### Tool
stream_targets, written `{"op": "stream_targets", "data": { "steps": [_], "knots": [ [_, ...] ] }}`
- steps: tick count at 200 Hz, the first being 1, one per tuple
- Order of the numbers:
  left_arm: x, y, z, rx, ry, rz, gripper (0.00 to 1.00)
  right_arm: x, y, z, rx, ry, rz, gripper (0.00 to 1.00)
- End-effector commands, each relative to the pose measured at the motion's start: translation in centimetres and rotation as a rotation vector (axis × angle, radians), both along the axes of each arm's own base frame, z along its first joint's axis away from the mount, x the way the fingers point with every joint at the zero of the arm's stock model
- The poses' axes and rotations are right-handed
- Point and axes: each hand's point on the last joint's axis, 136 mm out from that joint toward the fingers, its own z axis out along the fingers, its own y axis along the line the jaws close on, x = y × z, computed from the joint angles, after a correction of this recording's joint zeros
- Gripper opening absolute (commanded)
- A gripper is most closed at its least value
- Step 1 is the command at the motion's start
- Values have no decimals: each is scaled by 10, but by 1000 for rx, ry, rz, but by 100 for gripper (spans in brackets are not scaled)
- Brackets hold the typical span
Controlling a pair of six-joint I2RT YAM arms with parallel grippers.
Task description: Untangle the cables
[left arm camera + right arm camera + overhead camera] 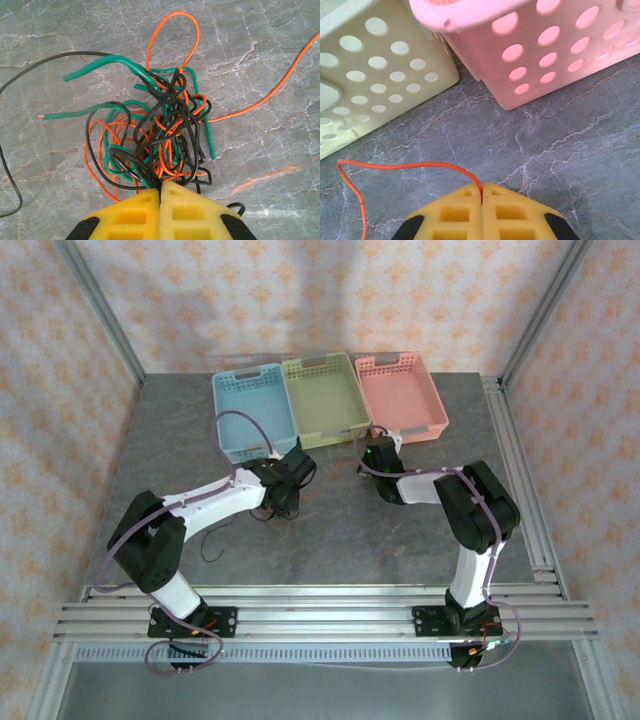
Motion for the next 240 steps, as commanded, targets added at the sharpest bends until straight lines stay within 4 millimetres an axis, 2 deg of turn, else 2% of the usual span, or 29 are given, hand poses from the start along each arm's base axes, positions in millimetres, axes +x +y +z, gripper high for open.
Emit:
{"op": "stream_targets", "data": {
  "steps": [1, 26, 45, 61, 73, 96, 107, 122, 145, 165, 188, 210, 228, 240],
  "knots": [
    [-4, 2, 9, -4, -24, 3, 0, 7, 8, 5, 2, -22, 14, 0],
    [-5, -9, 24, -13, -60, -43, 0, 7, 7, 5, 0, -22, 14, 0],
    [-7, -19, 45, -25, -113, -83, 0, 7, 4, 6, -8, -26, 3, 0],
    [-11, -13, 64, -16, -158, -83, 0, 6, -5, 12, -31, -48, -33, 0],
    [-15, 12, 84, 53, -215, -40, 0, 4, -16, 16, -59, -67, -79, 0],
    [-30, 81, 127, 151, -332, 130, 0, 1, -39, 24, -78, -99, -166, 0],
    [-41, 109, 139, 144, -372, 198, 0, 0, -43, 25, -76, -106, -188, 0],
    [-59, 149, 166, 161, -487, 314, 0, -2, -47, 26, -68, -121, -210, 0],
    [-80, 177, 199, 119, -631, 414, 0, -5, -57, 30, -88, -135, -252, 0],
    [-92, 192, 214, 105, -699, 464, 0, -9, -71, 31, -89, -145, -310, 0],
    [-94, 193, 217, 93, -711, 465, 0, -13, -84, 32, -71, -161, -368, 0],
    [-85, 181, 212, 51, -697, 430, 0, -11, -80, 30, -52, -155, -349, 0],
    [-65, 139, 193, -82, -626, 286, 0, -9, -74, 29, -33, -158, -319, 0],
    [-52, 101, 174, -194, -548, 172, 0, -7, -68, 26, -21, -143, -296, 0]
  ]
}}
